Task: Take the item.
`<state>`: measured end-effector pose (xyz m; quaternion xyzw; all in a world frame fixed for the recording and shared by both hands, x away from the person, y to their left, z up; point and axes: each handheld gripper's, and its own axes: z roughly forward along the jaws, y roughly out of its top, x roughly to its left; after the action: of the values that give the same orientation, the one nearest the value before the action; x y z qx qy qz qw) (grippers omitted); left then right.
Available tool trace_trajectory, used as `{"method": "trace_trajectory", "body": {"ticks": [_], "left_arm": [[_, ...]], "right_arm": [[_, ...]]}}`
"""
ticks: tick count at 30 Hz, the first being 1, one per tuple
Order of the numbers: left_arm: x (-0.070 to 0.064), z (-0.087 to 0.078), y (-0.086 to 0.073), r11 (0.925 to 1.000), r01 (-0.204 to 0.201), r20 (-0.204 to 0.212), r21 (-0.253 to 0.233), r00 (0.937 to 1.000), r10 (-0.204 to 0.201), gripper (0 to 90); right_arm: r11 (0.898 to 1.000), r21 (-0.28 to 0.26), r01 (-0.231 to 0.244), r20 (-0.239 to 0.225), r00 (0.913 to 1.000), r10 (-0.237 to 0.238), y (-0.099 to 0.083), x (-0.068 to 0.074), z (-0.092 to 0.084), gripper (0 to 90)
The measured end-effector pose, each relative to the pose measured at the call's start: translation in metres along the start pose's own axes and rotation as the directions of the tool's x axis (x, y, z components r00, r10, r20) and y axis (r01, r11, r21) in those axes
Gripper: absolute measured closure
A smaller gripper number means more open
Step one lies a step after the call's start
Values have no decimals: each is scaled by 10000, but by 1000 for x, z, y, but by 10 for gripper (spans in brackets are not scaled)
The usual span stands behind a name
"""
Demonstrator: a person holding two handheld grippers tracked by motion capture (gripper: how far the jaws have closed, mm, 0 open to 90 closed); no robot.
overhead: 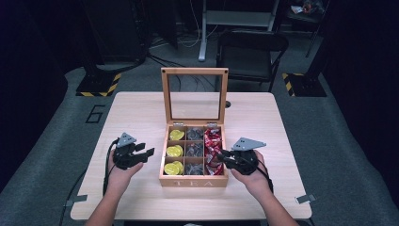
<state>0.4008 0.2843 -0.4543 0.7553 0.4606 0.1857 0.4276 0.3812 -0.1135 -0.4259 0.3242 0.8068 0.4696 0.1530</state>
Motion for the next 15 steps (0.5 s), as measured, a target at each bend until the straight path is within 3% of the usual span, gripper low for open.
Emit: {"method": "trace_trajectory", "body": {"ticks": [15], "left_arm": [[0, 0, 0, 10000, 8, 4, 12, 10000, -8, 490]], "right_arm": [[9989, -309, -363, 519, 9979, 378, 0, -17, -16, 762]]}}
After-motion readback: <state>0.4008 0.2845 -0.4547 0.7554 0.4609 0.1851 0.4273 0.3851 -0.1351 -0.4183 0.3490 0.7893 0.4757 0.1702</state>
